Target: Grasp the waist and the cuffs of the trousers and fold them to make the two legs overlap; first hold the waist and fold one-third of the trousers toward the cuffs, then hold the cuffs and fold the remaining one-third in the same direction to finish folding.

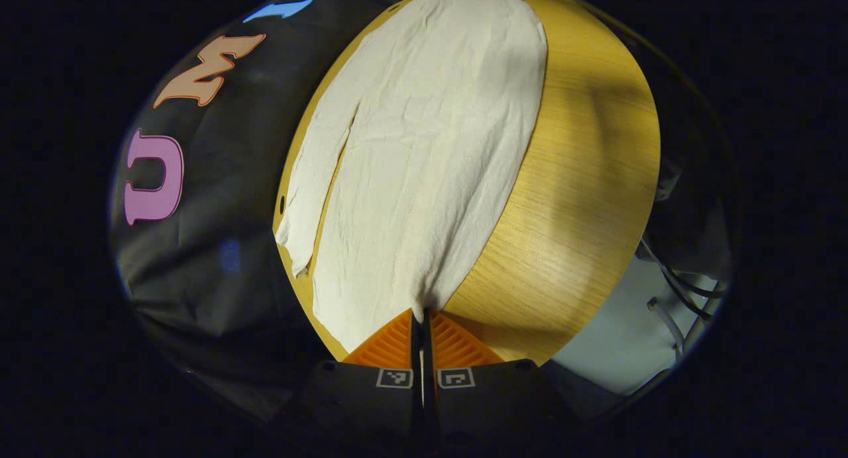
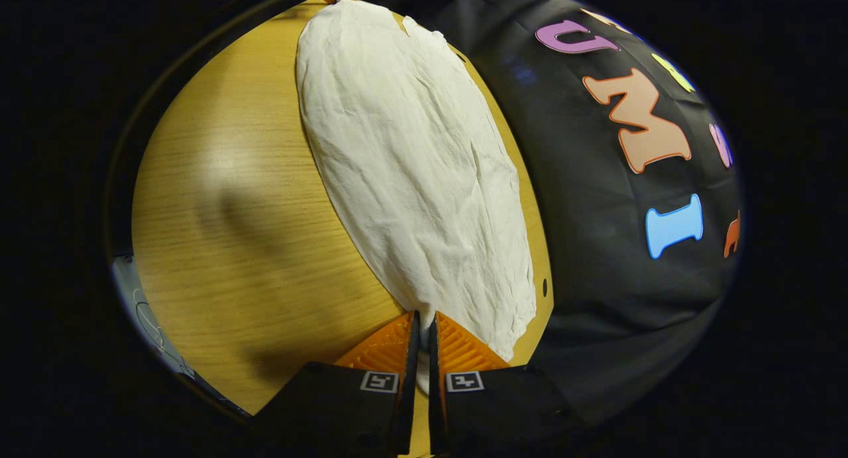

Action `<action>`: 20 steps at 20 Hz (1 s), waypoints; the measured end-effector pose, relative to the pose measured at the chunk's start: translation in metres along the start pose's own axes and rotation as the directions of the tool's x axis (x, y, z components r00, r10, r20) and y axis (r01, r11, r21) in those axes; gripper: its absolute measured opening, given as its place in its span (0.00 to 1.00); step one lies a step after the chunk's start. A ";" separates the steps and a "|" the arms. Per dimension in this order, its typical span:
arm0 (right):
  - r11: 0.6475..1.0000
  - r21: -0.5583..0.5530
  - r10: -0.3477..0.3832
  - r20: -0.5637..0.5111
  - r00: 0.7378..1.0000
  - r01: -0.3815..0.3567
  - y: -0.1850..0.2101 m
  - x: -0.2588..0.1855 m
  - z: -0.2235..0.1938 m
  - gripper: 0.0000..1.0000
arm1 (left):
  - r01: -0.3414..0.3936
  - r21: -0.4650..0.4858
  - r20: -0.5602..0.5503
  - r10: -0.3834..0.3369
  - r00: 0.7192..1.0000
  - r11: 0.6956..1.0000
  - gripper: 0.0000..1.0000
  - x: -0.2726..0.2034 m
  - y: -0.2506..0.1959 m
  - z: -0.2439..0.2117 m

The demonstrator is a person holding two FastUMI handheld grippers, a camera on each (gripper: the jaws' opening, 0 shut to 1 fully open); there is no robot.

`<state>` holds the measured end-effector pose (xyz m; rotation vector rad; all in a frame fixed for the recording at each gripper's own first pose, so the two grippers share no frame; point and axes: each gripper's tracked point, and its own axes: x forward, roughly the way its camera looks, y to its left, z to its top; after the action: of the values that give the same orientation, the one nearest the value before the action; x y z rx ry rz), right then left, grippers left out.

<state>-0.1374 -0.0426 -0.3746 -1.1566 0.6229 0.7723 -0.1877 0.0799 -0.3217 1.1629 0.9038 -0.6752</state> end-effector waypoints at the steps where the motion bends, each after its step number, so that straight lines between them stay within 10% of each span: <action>1: 1.000 0.008 -0.012 0.000 1.000 0.012 -0.006 -0.002 0.000 0.14 | 0.003 -0.021 -0.004 -0.003 1.000 1.000 0.00 0.000 0.002 -0.001; 20: 0.923 0.130 -0.376 0.092 0.922 0.363 -0.219 0.007 0.080 0.11 | -0.301 -0.306 0.048 0.330 0.943 0.903 0.00 0.010 0.222 0.084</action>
<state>0.0453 -0.0103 -0.2338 -1.0770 0.3300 0.4699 0.0233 0.0608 -0.2143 0.9689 0.6831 -0.3153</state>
